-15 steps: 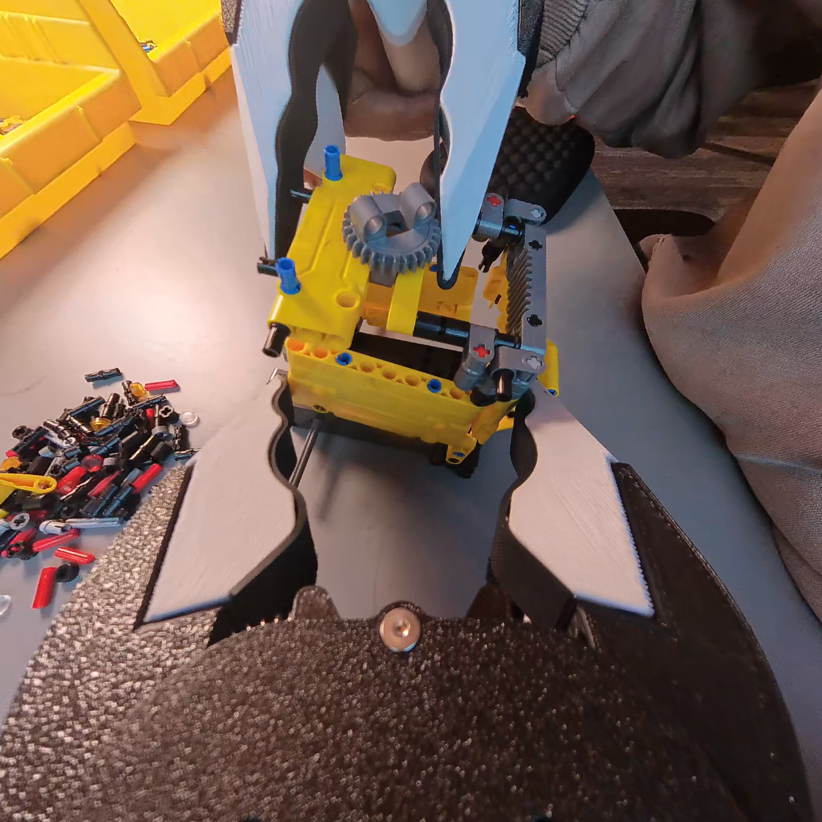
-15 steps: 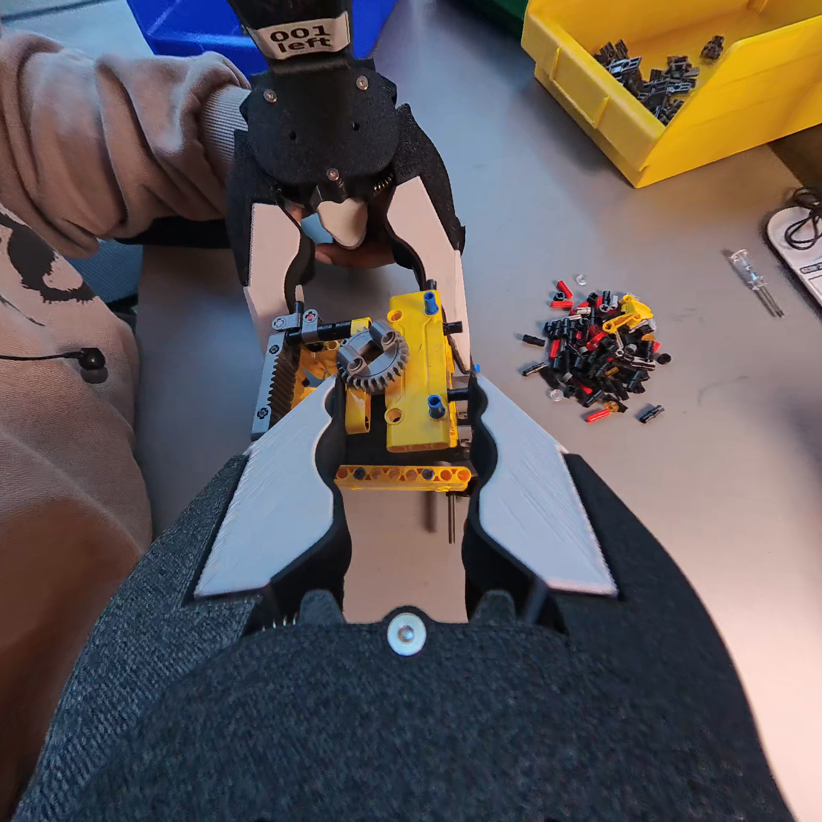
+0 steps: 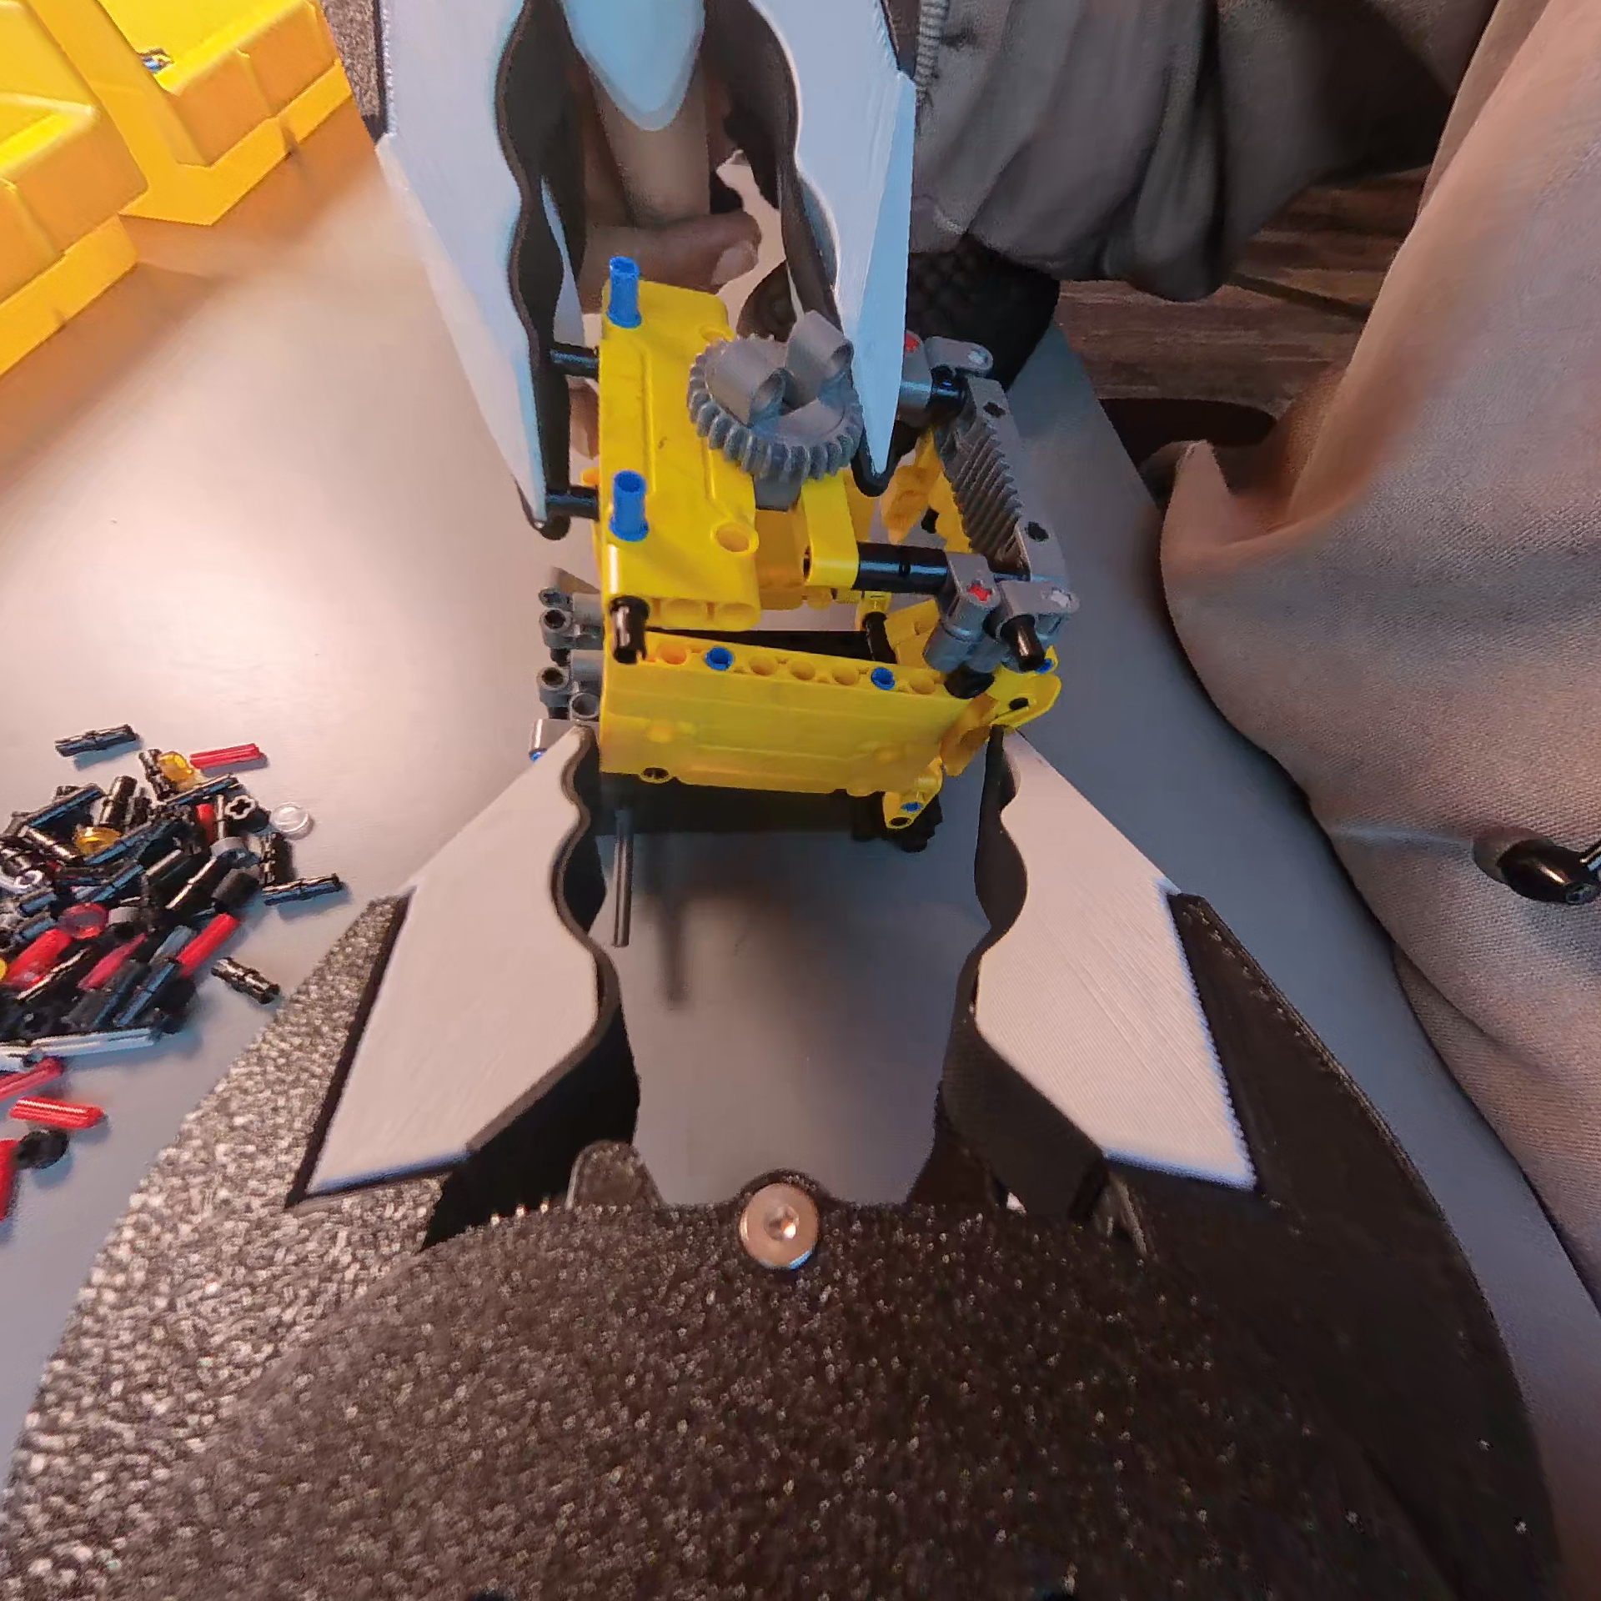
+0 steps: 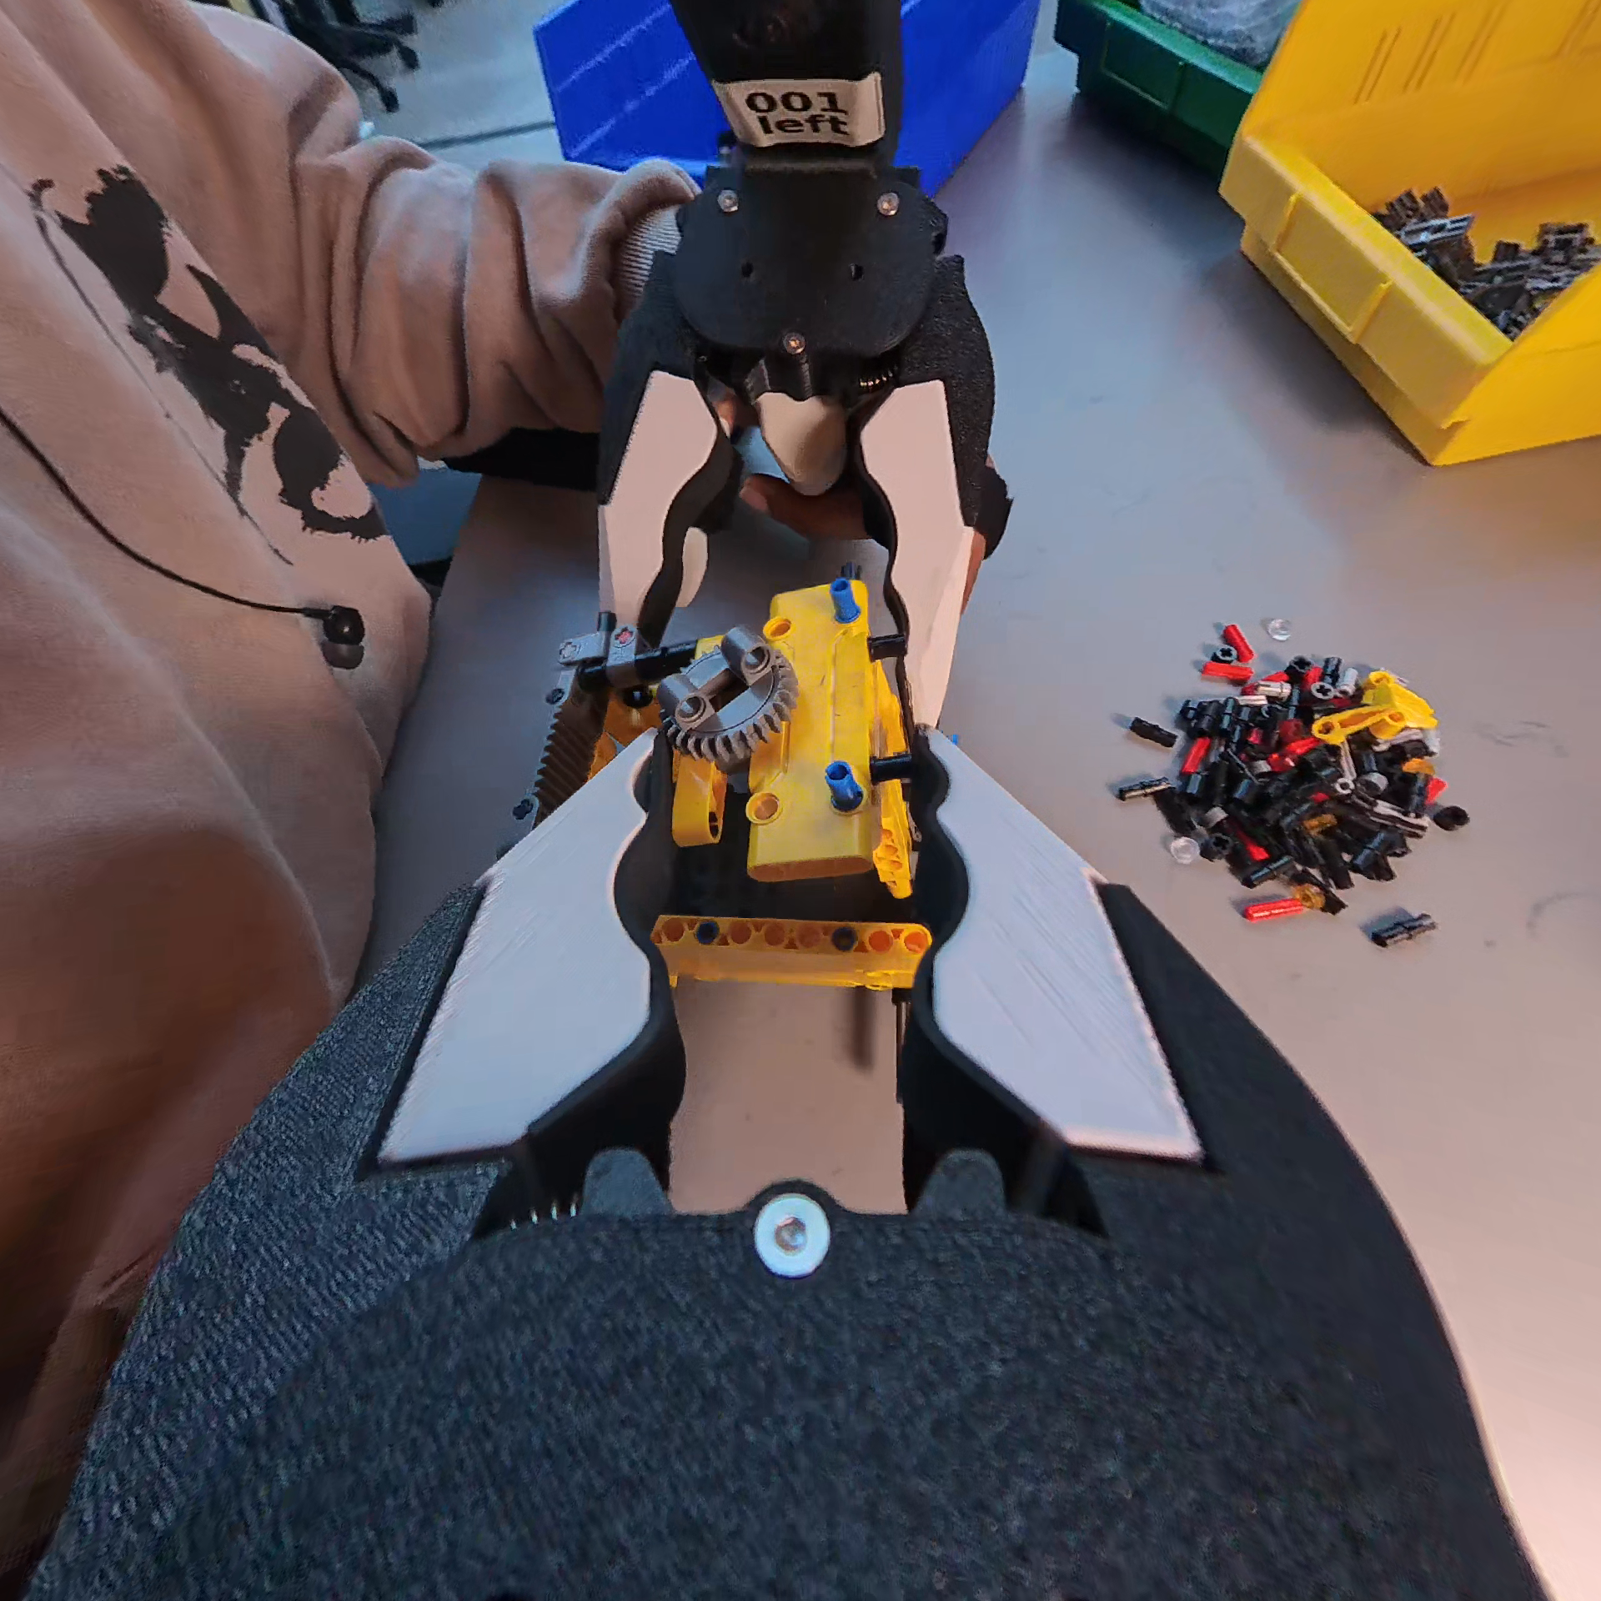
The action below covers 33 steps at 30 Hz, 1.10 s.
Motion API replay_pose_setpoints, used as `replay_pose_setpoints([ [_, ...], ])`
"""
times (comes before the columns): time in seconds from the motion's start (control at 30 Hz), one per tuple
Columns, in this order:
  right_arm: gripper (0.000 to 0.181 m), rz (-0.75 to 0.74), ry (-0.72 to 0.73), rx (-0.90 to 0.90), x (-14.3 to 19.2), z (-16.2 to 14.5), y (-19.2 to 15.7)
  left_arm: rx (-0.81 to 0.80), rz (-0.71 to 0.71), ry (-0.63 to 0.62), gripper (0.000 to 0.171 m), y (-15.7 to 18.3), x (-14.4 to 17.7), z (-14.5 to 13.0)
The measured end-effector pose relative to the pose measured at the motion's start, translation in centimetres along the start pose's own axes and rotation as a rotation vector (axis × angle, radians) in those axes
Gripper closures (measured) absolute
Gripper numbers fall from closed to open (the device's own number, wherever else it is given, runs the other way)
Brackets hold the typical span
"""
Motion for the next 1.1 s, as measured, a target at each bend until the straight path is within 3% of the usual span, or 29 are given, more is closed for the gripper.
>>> replay_pose_setpoints([
  [0.17,0.127,0.107,0.041,0.052,0.1,-0.4,0.2,0.057,-0.073,0.100,0.099,0.0,1.0,0.4],
  [0.33,0.128,0.237,0.118,0.030,0.3,-1.0,0.4,0.097,-0.029,0.220,0.116,-0.8,2.0,0.8],
  [0.43,0.130,0.288,0.169,-0.009,0.0,-1.4,0.9,0.091,-0.032,0.219,0.119,-0.6,0.9,1.0],
  [0.53,0.131,0.307,0.159,-0.019,0.0,-1.3,1.0,0.088,-0.034,0.184,0.132,-0.2,-0.1,1.1],
  [0.63,0.129,0.228,0.026,0.012,0.5,-0.3,0.8,0.096,0.006,0.160,0.139,-0.5,0.0,1.4],
  [0.77,0.126,-0.028,-0.226,0.204,0.8,2.6,-1.0,0.107,0.062,0.126,0.140,-0.6,0.1,1.8],
  [0.87,0.122,-0.170,-0.464,0.359,-0.6,3.9,-2.9,0.119,0.096,0.094,0.141,-0.5,-0.3,2.4],
  [0.97,0.130,-0.274,-0.672,0.458,-2.3,3.6,-3.5,0.119,0.128,0.062,0.141,-0.2,-0.5,2.9],
  [1.1,0.133,-0.281,-0.718,0.485,-3.1,3.4,-3.2,0.106,0.153,0.048,0.142,-0.2,-0.2,2.9],
])
Point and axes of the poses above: each gripper's, where its closed fingertips meet, x back along the fingers, z out of its top, y = z × x across the jaws, the point moved 10 cm from there along x, back along the fingers, and after that the axes turned 7 degrees about -x, right-handed, at the moved point
